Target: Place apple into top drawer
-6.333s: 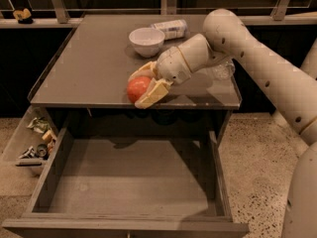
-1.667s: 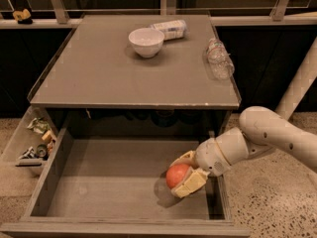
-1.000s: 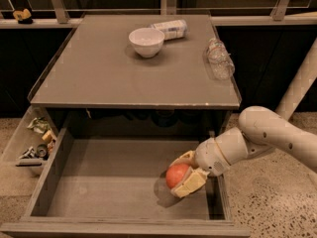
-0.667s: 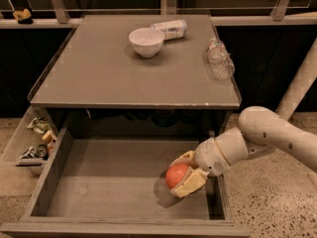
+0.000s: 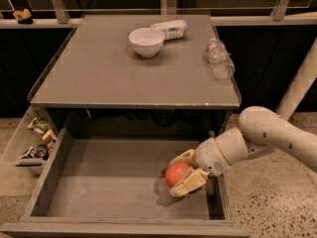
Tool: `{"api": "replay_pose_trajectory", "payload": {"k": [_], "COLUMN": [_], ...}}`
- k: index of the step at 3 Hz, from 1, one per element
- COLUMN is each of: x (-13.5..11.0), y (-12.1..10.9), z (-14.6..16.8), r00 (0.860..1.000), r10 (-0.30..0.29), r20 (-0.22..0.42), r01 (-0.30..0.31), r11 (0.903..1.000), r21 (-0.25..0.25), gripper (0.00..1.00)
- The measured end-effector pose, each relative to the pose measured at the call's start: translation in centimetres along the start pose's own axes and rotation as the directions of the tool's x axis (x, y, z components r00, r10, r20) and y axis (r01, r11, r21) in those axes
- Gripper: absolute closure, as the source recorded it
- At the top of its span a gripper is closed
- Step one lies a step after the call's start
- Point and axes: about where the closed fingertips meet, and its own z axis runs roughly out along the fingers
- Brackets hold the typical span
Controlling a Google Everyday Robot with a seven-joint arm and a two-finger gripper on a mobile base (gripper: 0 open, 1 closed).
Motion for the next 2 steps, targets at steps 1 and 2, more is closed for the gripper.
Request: {"api": "replay_pose_trajectory", "payload": {"k": [1,2], "x": [0.00,0.00], "y": [0.00,0.00], "z": [0.01,0.01], "r00": [1.000,1.000], "r10": [0.000,0.000], "r20": [0.000,0.000], "r01": [0.000,0.000], "r11": [1.0000,1.0000], "r21": [0.000,0.000], "gripper": [0.00,0.00]}}
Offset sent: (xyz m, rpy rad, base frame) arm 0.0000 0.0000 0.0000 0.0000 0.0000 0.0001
